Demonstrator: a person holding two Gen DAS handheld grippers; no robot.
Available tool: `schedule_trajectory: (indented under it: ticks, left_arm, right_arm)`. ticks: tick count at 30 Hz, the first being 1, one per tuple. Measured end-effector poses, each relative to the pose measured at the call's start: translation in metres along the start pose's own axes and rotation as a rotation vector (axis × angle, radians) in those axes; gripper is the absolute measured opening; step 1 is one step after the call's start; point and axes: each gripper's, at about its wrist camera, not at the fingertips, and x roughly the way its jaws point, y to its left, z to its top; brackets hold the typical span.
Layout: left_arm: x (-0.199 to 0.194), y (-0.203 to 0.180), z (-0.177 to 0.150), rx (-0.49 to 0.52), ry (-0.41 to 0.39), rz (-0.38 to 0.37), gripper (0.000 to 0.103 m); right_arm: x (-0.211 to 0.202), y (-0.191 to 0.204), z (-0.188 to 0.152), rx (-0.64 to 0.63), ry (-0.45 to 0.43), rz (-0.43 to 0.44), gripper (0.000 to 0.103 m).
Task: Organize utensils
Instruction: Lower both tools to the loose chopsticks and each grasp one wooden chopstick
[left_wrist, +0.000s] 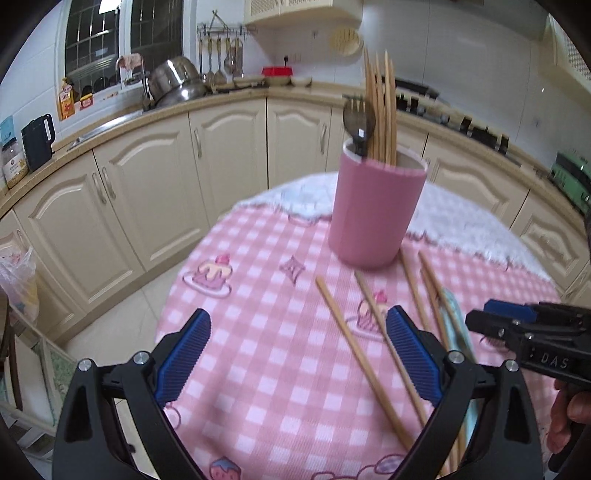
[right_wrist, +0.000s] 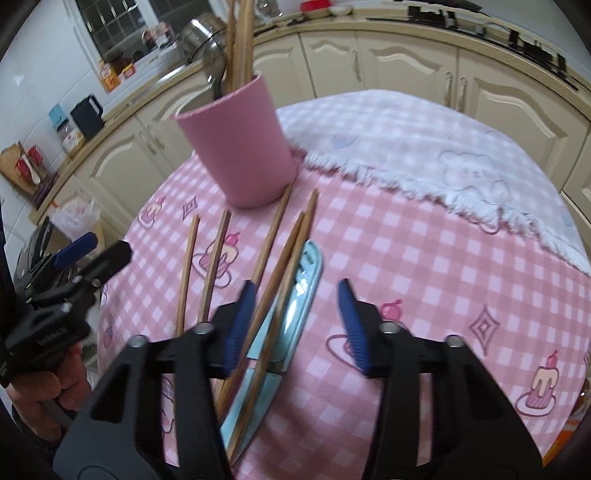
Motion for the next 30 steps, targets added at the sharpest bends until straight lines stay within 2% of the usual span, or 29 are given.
schedule_trajectory:
  ticks: [7, 13, 14, 18, 20, 22, 23, 24, 25, 30]
  left_arm:
    - [0.016, -0.01, -0.011, 0.038, 0.07, 0.012, 0.094]
    - [0.027, -0.019, -0.013, 0.062, 0.113, 0.014, 0.092]
    - [0.029, -0.02, -0.013, 0.068, 0.12, 0.012, 0.088]
    - [0.04, -0.027, -0.017, 0.074, 0.177, -0.02, 0.062]
    - [0.042, -0.03, -0.019, 0.082, 0.176, -0.024, 0.058]
    - [0.042, -0.034, -0.02, 0.101, 0.173, -0.045, 0.036]
    - [0.042, -0.036, -0.019, 0.105, 0.174, -0.054, 0.03]
    - [0.042, -0.038, -0.018, 0.112, 0.177, -0.071, 0.017]
    - [0.042, -0.039, -0.017, 0.118, 0.18, -0.084, 0.011]
    - [0.043, -0.041, -0.016, 0.153, 0.181, -0.135, 0.006]
  right_arm:
    - [0.01, 0.007, 0.002, -0.025, 0.02, -0.001, 0.028]
    - [0.017, 0.012, -0.001, -0.064, 0.042, -0.023, 0.012]
    - [0.017, 0.013, -0.002, -0.072, 0.039, -0.029, 0.011]
    - [0.017, 0.012, -0.003, -0.086, 0.039, -0.031, 0.009]
    - [0.016, 0.011, -0.003, -0.091, 0.038, -0.03, 0.008]
    - [0.014, 0.009, -0.005, -0.095, 0.038, -0.03, 0.006]
    - [0.012, 0.007, -0.005, -0.096, 0.035, -0.032, 0.006]
    - [0.011, 0.004, -0.006, -0.096, 0.035, -0.036, 0.006]
    - [0.009, 0.001, -0.007, -0.094, 0.035, -0.043, 0.006]
    - [0.003, -0.022, -0.011, -0.062, 0.043, -0.079, 0.006]
